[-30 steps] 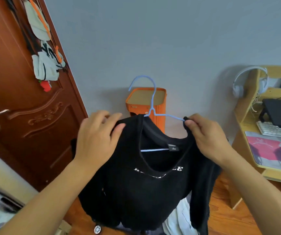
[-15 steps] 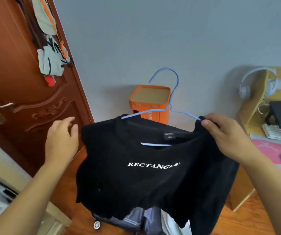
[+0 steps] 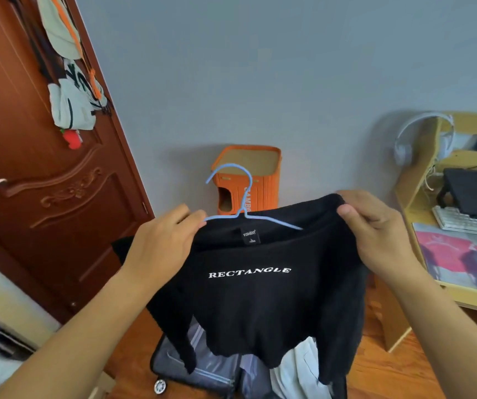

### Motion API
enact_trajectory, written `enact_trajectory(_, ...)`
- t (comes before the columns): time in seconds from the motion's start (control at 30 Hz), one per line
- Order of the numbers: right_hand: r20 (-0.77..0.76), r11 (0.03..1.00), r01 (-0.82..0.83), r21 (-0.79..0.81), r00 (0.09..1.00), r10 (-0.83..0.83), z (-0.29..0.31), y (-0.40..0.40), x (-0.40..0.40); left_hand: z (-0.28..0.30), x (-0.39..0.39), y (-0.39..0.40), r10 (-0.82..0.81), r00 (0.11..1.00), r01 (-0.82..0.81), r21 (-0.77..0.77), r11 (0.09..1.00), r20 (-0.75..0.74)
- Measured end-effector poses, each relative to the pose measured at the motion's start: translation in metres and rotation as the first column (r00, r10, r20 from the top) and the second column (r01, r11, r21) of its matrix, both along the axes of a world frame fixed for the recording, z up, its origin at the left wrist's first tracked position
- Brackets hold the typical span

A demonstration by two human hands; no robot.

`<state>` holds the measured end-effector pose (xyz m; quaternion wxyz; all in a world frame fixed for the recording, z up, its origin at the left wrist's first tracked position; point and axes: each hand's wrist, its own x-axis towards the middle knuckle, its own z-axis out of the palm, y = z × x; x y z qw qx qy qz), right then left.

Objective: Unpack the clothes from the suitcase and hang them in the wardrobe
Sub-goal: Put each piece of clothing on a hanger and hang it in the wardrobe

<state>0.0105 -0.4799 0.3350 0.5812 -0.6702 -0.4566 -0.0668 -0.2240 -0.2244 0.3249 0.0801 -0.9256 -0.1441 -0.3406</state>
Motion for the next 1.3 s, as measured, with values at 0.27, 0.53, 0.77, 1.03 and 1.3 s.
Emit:
enact_trajectory(0.27,-0.165,0.894,0.224,-0.387,0.937,-0.307,-0.045,-0.007,0.023,0.016,-0.009,0.016,0.135,0.965,-0.117,-0.092,0.989,0.223)
enact_trajectory(0.53,-0.677,0.954,-0.166,-0.248,0.735,-0.048,-0.114,0.052,-0.022,0.031,-0.028,0.033,0.190,0.946,-0.154,-0.150,0.977,0.263)
enact_trajectory(0.77,-0.594,0.960,-0.050,-0.276,0.794,-0.129,-0.101,0.106,0.002,0.030,-0.073,0.054,0.170,0.945,-0.148,-0.097,0.984,0.279)
enact_trajectory(1.03,-0.263,0.900,0.178,-0.399,0.918,-0.298,-0.065,0.123,0.028,0.023,-0.159,0.098,0.253,0.967,-0.256,0.110,0.960,0.040)
enact_trajectory(1.3,0.249,0.809,-0.240,-0.537,0.871,0.424,-0.028,0.198,-0.128,0.047,-0.185,0.111,0.177,0.983,-0.180,0.063,0.982,0.048)
